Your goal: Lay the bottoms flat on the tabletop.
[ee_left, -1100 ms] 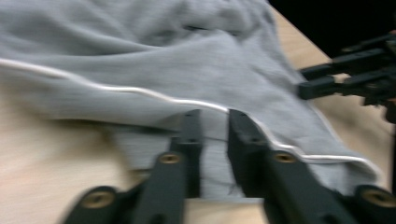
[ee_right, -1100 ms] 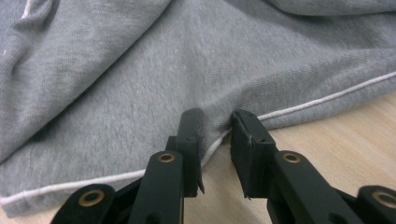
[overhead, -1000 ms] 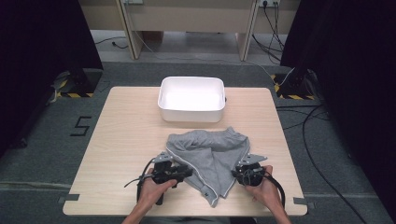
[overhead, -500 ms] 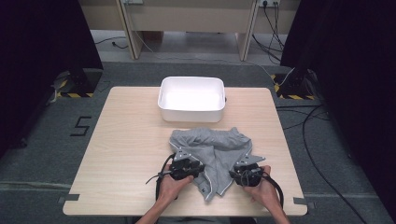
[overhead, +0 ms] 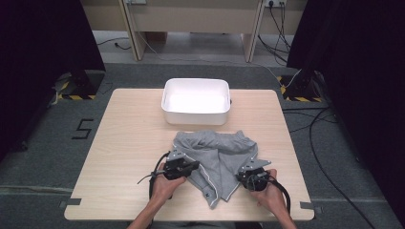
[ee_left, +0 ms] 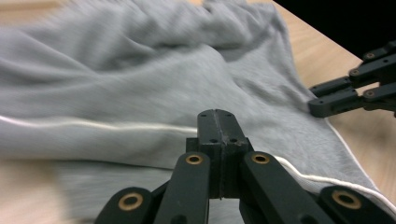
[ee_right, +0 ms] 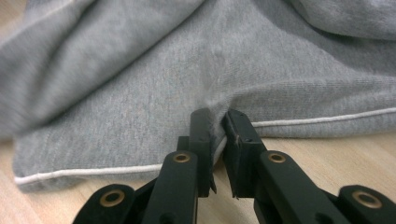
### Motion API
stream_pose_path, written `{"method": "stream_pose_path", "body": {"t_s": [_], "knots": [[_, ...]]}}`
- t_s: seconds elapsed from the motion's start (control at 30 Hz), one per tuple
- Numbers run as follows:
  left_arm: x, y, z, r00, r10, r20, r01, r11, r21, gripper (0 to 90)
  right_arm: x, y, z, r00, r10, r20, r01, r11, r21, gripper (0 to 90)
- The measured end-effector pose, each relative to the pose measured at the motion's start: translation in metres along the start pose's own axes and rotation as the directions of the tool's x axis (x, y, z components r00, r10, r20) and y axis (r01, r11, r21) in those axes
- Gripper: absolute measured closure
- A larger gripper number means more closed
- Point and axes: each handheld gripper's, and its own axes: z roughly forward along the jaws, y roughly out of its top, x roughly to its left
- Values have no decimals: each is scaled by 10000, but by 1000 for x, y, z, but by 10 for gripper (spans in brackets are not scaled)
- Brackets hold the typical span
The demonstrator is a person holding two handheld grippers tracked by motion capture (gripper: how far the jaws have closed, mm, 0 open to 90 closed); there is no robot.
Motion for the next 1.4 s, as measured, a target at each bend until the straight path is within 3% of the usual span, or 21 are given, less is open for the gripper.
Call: {"method": "stream_pose_path", "body": {"t_s": [0.1,0.2,0.27,0.33,0.5,0.57,0.73,0.8,0.87,0.93,1.0,1.07,1.17,1.27,1.4], "knots": [[20,4,-21,9989,-381,-265,374,9989,-265,898,-4,-2,-2,10000,57,40,-58,10000,59,829],[26,2,-35,9937,-1108,160,1115,9920,-596,894,-5,-2,-2,9999,144,-13,-144,9999,8,827],[17,-2,-34,9910,-1203,589,1227,9916,-398,809,-4,-1,-1,9999,98,30,-98,9999,41,826],[5,-5,-28,9914,-1100,708,1117,9936,-195,683,-3,0,0,10000,26,68,-26,10000,67,824],[-30,-9,-7,9915,-712,1092,680,9971,330,554,-4,-1,-1,10000,91,40,-92,10000,22,821],[-43,-10,2,9942,-489,956,438,9976,541,484,-4,-1,-1,10000,99,14,-99,9999,18,820],[-70,-14,22,9945,-385,974,290,9948,975,338,-4,-1,-1,10000,94,6,-94,10000,-16,817],[-76,-15,29,9965,-366,758,290,9947,988,289,-5,-1,0,9999,121,-21,-121,9999,-19,816],[-78,-18,36,9992,-89,386,38,9916,1293,275,-5,-1,0,9999,150,-32,-150,9999,-31,815],[-76,-22,40,9993,54,373,-103,9911,1328,332,-5,-1,0,9999,137,-40,-137,9999,-54,815],[-75,-26,39,9976,654,206,-676,9890,1318,456,-5,-1,0,9999,134,-49,-134,9999,-64,815],[-76,-29,37,9911,1323,127,-1328,9821,1338,582,-5,-1,0,9999,135,-58,-136,9999,-63,815],[-74,-28,31,9861,1633,321,-1660,9783,1236,781,-5,-1,0,9999,112,-51,-112,9999,-60,815],[-66,-22,17,9821,1819,481,-1862,9763,1105,814,-5,-1,-1,10000,86,-15,-86,10000,-40,821],[-41,-9,-17,9894,1434,233,-1443,9886,434,818,-8,-1,-3,9995,-190,235,185,9996,191,829]]}}
